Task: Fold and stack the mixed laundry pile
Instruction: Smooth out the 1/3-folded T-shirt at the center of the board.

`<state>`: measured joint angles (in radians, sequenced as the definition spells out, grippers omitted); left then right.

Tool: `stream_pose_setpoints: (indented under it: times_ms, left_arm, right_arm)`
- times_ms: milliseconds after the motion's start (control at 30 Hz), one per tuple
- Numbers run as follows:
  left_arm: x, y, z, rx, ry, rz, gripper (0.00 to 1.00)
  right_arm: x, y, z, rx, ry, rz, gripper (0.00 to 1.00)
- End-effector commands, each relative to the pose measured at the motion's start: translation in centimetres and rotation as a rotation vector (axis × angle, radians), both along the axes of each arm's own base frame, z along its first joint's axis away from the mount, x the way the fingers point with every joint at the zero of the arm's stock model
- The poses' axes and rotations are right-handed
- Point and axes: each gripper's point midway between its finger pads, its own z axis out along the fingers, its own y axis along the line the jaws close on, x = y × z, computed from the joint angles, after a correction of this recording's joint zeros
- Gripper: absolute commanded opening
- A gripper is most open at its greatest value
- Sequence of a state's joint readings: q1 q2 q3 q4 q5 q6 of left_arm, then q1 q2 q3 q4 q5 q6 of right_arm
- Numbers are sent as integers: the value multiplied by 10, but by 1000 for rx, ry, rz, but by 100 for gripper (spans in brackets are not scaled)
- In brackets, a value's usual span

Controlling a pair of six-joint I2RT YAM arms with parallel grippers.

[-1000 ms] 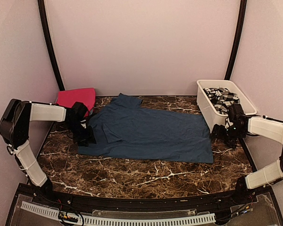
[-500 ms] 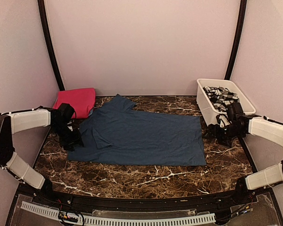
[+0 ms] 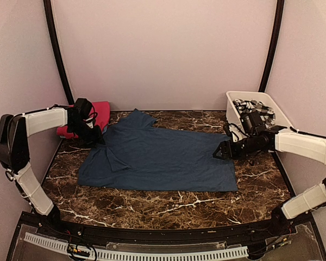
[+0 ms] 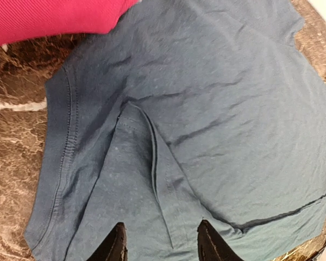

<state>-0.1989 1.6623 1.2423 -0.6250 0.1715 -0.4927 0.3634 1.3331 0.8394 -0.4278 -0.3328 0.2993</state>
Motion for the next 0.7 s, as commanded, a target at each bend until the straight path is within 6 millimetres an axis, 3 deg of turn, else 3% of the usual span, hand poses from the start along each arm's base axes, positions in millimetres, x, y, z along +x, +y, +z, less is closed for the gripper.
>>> stream_pose_setpoints:
  times_ms: [0, 133, 267, 433, 667]
  left_arm:
    - [19, -1, 3, -3, -26, 4, 42]
    - [25, -2, -10, -8, 3, 21, 40]
    - [31, 1, -21, 5, 20, 54, 40]
    - [38, 0, -27, -7, 28, 72, 40]
    - [38, 2, -23, -29, 29, 84, 40]
  right_arm:
    - [6, 49, 41, 21, -178, 122, 72]
    - [6, 110, 60, 22, -272, 242, 69]
    - [10, 172, 47, -72, -302, 363, 65]
    - [11, 250, 58, -69, -410, 494, 56]
    - [-12, 359, 43, -87, -564, 712, 41]
